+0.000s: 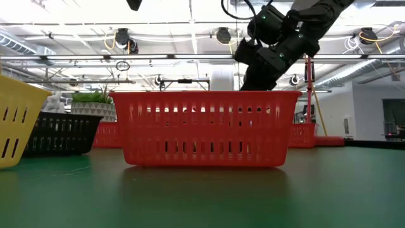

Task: Stack baskets by color
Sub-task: Stack the middle right yellow basket on the top yellow basket

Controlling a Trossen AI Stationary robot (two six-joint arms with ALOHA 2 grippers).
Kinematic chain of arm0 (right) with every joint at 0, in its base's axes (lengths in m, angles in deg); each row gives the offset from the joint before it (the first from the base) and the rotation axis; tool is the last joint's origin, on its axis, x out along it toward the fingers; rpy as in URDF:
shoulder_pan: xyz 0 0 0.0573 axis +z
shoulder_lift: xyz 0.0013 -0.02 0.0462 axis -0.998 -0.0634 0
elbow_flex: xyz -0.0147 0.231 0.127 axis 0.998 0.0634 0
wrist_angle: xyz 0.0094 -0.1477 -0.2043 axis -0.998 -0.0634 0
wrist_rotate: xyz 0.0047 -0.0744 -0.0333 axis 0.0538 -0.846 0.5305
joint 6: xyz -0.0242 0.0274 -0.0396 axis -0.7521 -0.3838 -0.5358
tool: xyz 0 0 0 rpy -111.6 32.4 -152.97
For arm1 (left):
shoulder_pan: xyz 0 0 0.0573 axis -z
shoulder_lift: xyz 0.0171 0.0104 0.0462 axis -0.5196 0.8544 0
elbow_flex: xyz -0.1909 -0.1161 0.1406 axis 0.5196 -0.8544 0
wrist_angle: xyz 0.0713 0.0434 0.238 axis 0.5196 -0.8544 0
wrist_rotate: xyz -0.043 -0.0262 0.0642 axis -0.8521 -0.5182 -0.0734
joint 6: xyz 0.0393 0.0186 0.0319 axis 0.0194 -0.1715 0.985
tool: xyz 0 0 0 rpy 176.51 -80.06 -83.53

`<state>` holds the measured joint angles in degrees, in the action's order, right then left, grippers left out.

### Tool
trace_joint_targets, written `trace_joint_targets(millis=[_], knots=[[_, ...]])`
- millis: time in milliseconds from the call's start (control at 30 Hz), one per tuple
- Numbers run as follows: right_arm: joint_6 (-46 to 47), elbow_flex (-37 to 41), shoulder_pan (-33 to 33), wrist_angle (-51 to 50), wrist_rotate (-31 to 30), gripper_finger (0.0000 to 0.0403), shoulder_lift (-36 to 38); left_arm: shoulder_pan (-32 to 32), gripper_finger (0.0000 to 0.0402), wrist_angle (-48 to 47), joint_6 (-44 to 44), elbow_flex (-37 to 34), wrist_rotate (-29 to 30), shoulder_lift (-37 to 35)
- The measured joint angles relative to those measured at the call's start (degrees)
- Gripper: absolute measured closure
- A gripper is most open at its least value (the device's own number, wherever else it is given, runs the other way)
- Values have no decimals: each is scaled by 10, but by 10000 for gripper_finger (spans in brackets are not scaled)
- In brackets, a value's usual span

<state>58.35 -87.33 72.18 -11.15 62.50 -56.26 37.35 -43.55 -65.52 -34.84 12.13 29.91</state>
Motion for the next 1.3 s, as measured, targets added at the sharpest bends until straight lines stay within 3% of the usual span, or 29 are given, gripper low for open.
trace_joint_targets(millis=[433, 1300], knots=[[5, 24, 16, 71, -23, 402, -39, 0, 366, 0, 7, 0, 0, 0], [-6, 23, 7, 34, -88, 401, -39, 0, 366, 0, 8, 0, 0, 0]])
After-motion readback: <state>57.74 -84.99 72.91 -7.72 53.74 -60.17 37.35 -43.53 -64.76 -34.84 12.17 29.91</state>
